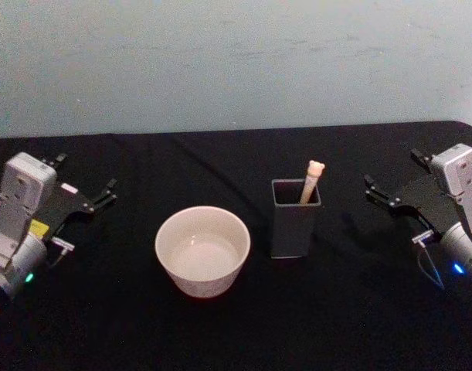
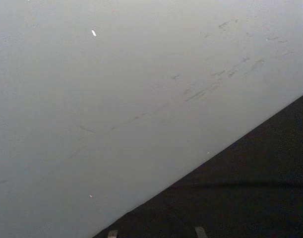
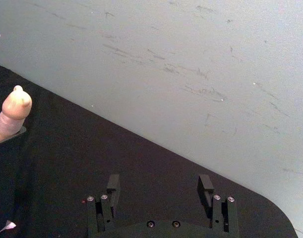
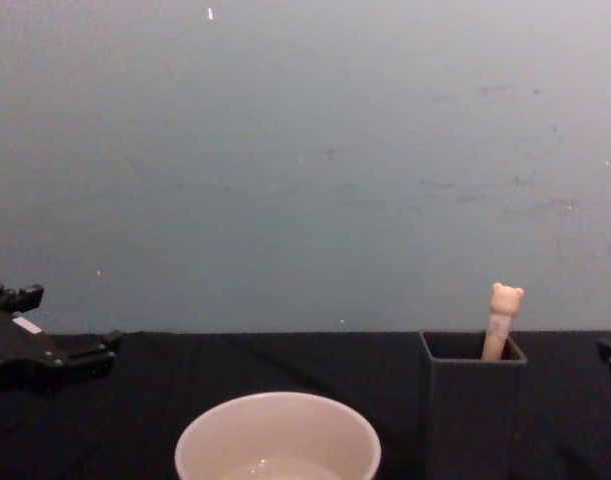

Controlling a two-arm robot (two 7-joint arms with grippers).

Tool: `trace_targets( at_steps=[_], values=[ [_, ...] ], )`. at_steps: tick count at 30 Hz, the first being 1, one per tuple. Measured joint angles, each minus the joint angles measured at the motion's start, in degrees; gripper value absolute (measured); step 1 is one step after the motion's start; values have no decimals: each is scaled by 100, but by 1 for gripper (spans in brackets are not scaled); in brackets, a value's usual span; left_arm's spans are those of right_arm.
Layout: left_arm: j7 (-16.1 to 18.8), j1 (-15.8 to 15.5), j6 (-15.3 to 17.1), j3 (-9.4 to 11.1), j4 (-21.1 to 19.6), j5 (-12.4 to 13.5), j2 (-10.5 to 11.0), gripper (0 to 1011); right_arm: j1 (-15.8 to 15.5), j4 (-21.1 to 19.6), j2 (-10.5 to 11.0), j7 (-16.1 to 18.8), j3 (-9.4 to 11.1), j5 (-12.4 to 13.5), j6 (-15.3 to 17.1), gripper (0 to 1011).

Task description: Pick up the stirring spoon with one hand, stir inside the cup, then place it back in its original position.

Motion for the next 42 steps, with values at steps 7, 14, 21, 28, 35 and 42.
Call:
trace_targets(
  at_steps=[7,14,21,28,35,42],
  values=[
    [0,0,0,0,0,0,0,1001,0,0,0,0,0,0,1,1000],
    [0,0,0,0,0,0,0,1001,0,0,0,0,0,0,1,1000],
    [0,0,0,0,0,0,0,1001,0,0,0,0,0,0,1,1000],
    [0,0,0,0,0,0,0,1001,0,0,0,0,0,0,1,1000],
    [0,0,0,0,0,0,0,1001,0,0,0,0,0,0,1,1000],
    [0,0,0,0,0,0,0,1001,0,0,0,0,0,0,1,1000]
  ],
)
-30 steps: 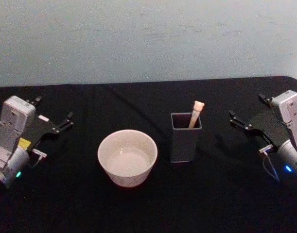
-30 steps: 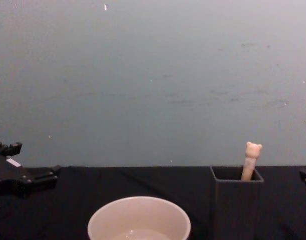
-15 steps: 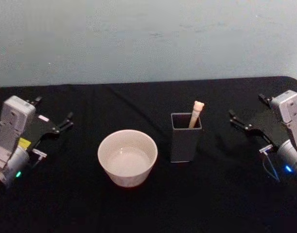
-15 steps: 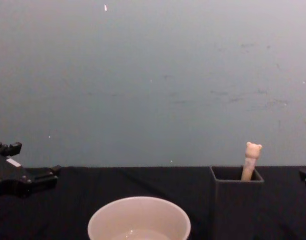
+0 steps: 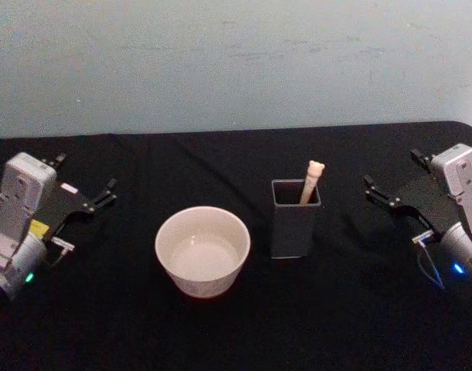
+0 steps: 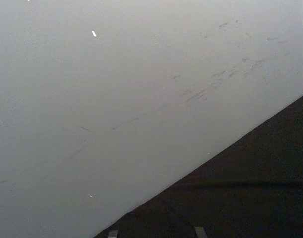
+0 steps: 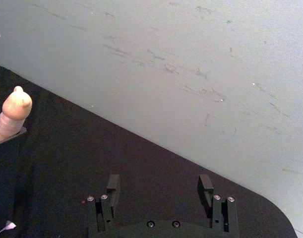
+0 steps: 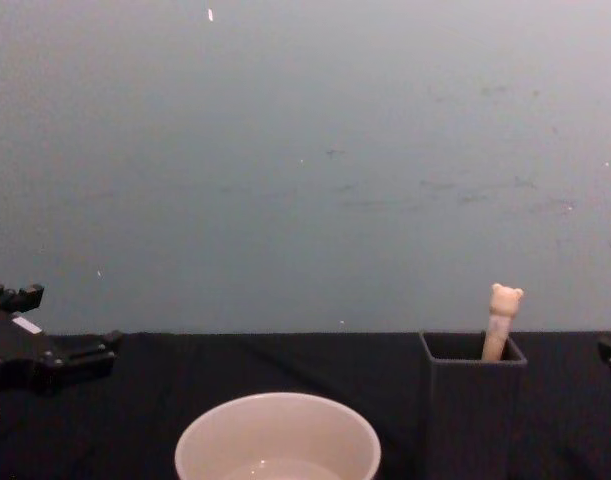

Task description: Pick up the stirring spoon with one hand, stir inside the cup, then place it back in its original position.

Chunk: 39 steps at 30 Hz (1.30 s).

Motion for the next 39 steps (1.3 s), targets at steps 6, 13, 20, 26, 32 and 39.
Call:
trace_targets(
  at_steps=[6,13,20,26,32,39],
  values=[
    [0,0,0,0,0,0,0,1001,0,0,0,0,0,0,0,1000],
    [0,0,0,0,0,0,0,1001,18,26,-27,66,33,-5,0,1000],
    [0,0,0,0,0,0,0,1001,-3,-15,-29,319,173,55,-45,1000],
    [0,0,0,0,0,0,0,1001,-186,-245,54,706,387,425,-74,1000],
    [0,0,0,0,0,0,0,1002,-465,-567,169,1303,621,989,-131,1000],
    [0,0,0,0,0,0,0,1001,-613,-799,192,1903,701,1387,-171,1000]
  ],
)
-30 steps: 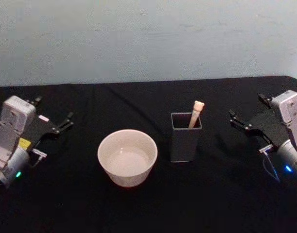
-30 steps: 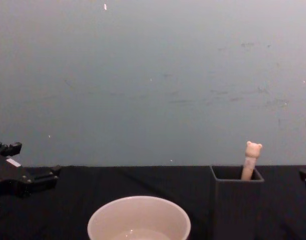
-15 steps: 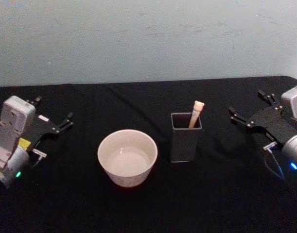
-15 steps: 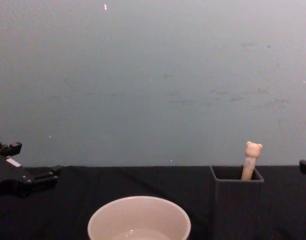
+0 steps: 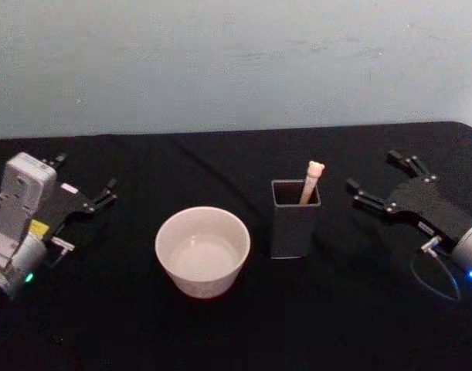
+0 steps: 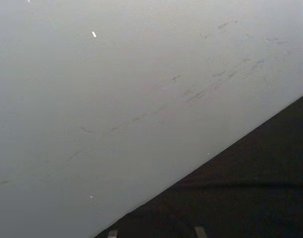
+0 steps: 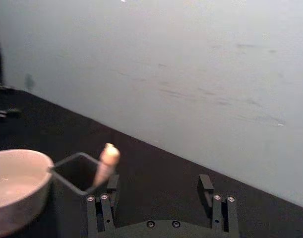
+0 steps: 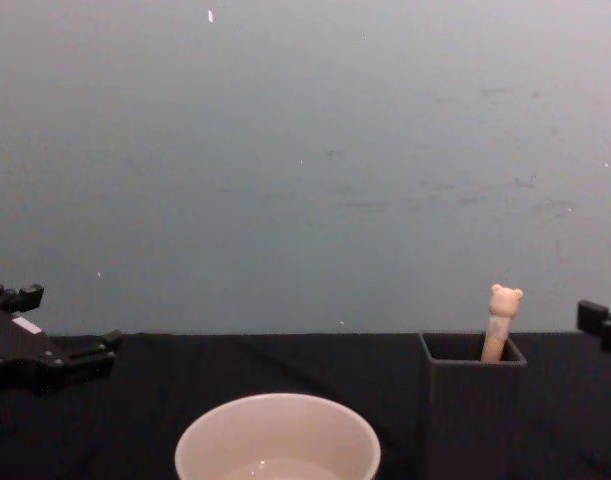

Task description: Pick up the stirring spoon with one hand, stir inside the cup, then place it back in its original position.

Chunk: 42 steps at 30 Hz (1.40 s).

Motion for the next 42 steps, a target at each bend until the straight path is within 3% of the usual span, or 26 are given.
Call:
trace_targets(
  at_steps=[12,20,29,42],
  values=[
    [0,0,0,0,0,0,0,1001,217,68,-266,565,-97,199,284,1000],
    [0,0,0,0,0,0,0,1001,532,424,-608,925,-117,421,563,1000],
    [0,0,0,0,0,0,0,1001,781,791,-890,1115,-140,482,704,1000],
    [0,0,0,0,0,0,0,1001,901,1016,-1028,1205,-189,427,727,1000]
  ],
)
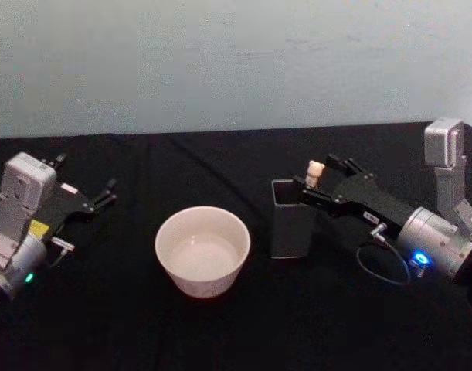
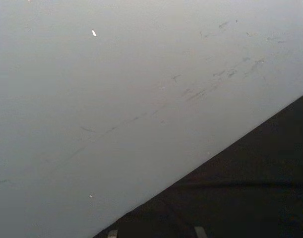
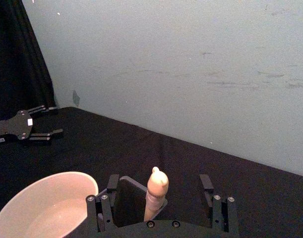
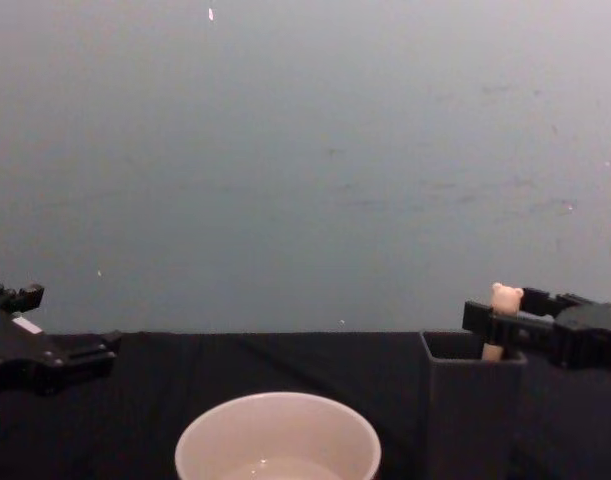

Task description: Pick up the stirring spoon with one hand, stir inside the cup, then place it back in its original position.

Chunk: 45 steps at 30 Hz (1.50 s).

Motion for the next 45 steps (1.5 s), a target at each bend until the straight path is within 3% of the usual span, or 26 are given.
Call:
trace_targets(
  at_steps=[32,39,45],
  values=[
    [0,0,0,0,0,0,0,1001,74,123,-73,67,3,0,-17,1000],
    [0,0,0,0,0,0,0,1001,74,119,-73,64,3,0,-17,881],
    [0,0,0,0,0,0,0,1001,74,117,-73,62,3,0,-18,677]
  ],
)
